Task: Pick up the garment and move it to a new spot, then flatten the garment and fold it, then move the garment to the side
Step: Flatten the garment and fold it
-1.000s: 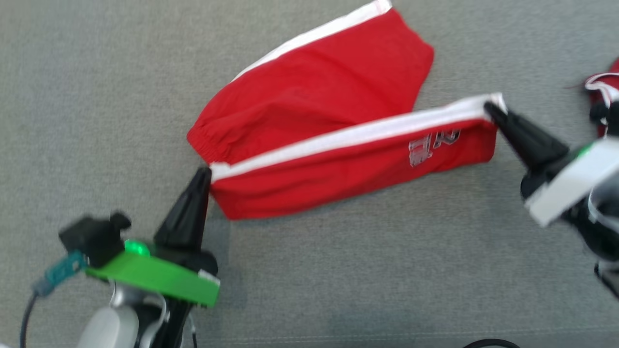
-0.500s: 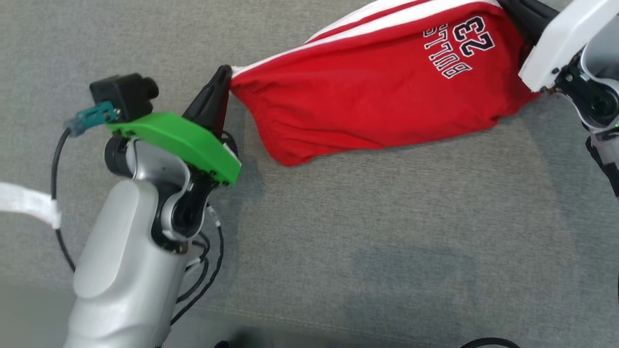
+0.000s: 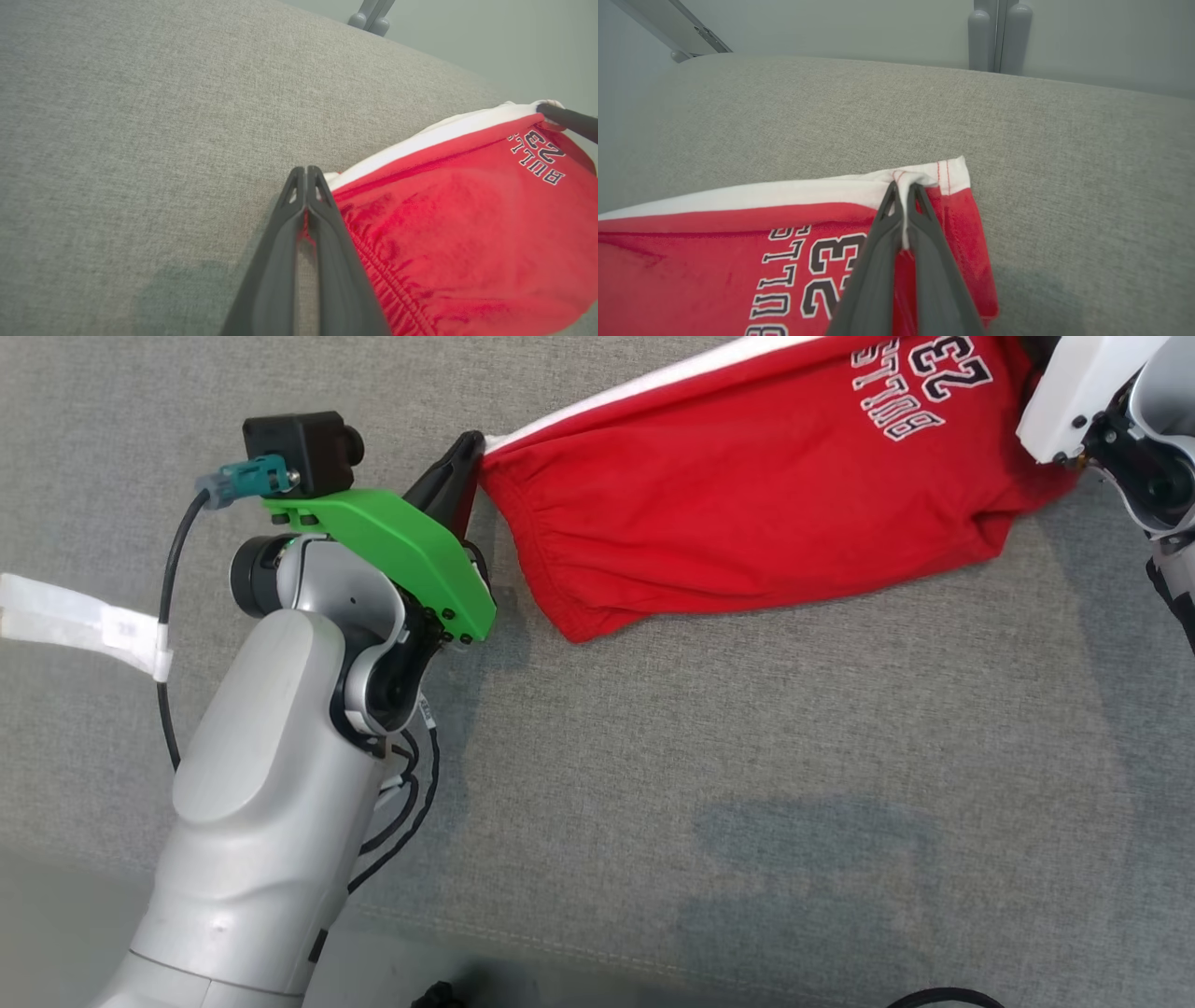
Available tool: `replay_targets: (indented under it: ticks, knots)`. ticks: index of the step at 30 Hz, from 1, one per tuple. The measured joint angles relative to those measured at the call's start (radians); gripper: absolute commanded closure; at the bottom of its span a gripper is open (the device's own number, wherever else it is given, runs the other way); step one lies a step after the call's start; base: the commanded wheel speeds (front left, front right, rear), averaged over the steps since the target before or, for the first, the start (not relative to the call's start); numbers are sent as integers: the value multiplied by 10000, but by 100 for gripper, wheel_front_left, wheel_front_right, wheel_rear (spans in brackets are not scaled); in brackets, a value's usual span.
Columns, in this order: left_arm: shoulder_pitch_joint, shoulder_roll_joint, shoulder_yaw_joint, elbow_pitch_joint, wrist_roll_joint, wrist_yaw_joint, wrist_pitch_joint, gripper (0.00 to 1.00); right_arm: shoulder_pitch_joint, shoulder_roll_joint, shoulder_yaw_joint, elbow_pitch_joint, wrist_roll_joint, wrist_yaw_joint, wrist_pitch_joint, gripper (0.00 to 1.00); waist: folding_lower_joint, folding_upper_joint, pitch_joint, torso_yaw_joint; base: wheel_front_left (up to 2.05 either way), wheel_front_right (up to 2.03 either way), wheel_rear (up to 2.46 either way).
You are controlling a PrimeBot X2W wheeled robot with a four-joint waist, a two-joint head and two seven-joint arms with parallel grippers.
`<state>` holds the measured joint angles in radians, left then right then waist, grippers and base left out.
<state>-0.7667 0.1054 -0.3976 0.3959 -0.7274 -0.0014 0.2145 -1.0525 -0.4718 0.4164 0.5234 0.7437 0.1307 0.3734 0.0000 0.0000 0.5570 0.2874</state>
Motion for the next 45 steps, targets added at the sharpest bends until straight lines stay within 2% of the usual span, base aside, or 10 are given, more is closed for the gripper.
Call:
replay_targets:
  ticks: [3,4,6,7,14,23,28,43,44,45]
  knots:
    - [-199,-15,-27,263,17,-36,-10,100,-243,61,75,376,-336,2,-364,100,0,0,-43,-74,0,0,0]
    - [-267,-58,59,458,-6,36,-77,97,-418,190,159,656,-815,6,-811,0,0,0,-61,-136,0,0,0]
    - [-317,-73,46,677,-21,56,2,53,-579,443,205,976,-903,4,-903,0,0,0,-85,-207,0,0,0]
    - [-339,-56,27,742,-19,56,10,0,-600,548,320,1074,-941,0,-874,0,0,0,-96,-246,0,0,0]
    - [-483,414,-23,708,414,2,-443,0,-697,729,934,991,-993,0,-897,0,0,0,-279,-537,0,0,0]
    - [1554,1478,-205,-2767,1779,610,-2483,0,-158,86,1471,35,-694,0,42,0,0,0,-1010,-911,0,0,0]
    - [2720,1601,-251,-4048,2094,1080,-3093,0,85,-119,1156,257,-1091,0,660,0,0,0,-1017,-823,0,0,0]
    - [3531,1277,-393,-2750,1898,970,-4142,0,670,357,-125,1034,-1779,-8,1776,0,0,0,-668,98,0,0,0]
    - [3576,1266,-399,-2650,1864,943,-4182,0,767,445,-236,1007,-1565,-8,1870,100,0,0,-722,100,0,0,0]
    - [3648,1260,-414,-2569,1804,926,-4182,0,875,529,-343,955,-1323,-8,1965,100,0,0,-783,94,0,0,0]
